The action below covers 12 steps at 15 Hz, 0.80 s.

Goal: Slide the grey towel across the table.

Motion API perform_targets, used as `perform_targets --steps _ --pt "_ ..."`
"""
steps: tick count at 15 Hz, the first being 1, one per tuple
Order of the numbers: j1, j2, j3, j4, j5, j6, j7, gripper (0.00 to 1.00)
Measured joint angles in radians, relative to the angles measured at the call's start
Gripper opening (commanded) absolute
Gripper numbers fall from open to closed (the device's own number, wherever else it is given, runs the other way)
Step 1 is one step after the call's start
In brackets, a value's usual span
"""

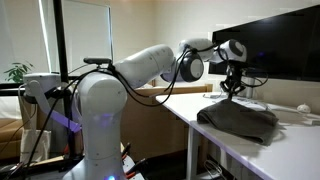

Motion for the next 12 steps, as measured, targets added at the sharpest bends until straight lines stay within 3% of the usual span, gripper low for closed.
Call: perform_targets --steps 8,12 --pt "0.215 -0.018 0.003 0.01 -0.005 -0.015 -0.056 0.03" --pt "0.252 -0.021 -0.008 0.01 -0.01 -0.025 -0.045 0.03"
